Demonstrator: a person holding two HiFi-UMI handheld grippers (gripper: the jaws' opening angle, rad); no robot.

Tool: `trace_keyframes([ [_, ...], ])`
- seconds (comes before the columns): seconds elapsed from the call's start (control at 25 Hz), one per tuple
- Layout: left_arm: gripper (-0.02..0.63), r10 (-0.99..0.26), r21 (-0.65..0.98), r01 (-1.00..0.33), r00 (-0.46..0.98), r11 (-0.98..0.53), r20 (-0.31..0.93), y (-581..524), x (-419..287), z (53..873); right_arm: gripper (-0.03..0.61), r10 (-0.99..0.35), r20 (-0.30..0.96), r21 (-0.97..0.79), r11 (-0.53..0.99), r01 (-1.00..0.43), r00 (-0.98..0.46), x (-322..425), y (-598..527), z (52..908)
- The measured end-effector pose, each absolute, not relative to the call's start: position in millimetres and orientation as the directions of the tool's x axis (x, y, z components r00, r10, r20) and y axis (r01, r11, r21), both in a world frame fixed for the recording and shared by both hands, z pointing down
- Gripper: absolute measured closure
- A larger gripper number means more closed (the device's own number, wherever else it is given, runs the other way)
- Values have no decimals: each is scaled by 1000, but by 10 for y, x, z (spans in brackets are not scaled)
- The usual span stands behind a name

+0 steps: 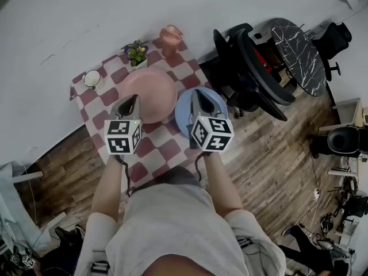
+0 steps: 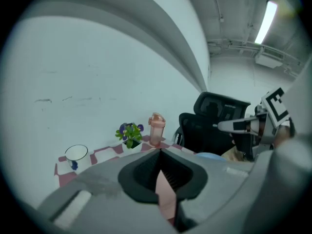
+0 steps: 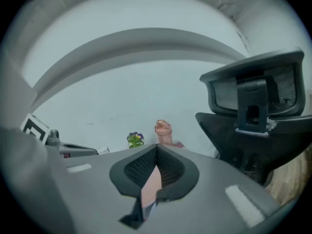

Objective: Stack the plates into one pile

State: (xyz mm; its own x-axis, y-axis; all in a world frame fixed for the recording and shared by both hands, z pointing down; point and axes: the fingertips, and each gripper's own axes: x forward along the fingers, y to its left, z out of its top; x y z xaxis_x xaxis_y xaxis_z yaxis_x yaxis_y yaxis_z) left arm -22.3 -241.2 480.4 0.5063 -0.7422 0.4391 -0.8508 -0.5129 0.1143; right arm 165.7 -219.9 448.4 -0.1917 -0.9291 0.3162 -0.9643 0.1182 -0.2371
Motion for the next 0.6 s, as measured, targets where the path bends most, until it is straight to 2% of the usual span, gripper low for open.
trace_keyframes([
  [0.32,609,-718,111,-763,639,-636,278,-2234,208,4186,578,-982,180,-175,26,-984,-58,2042,-1715,4052],
  [0.6,609,-641,106,-680,724,-726,253,-2008,581,4088,578,-990,124,-157,-88,-984,69,2399,-1277,3860],
])
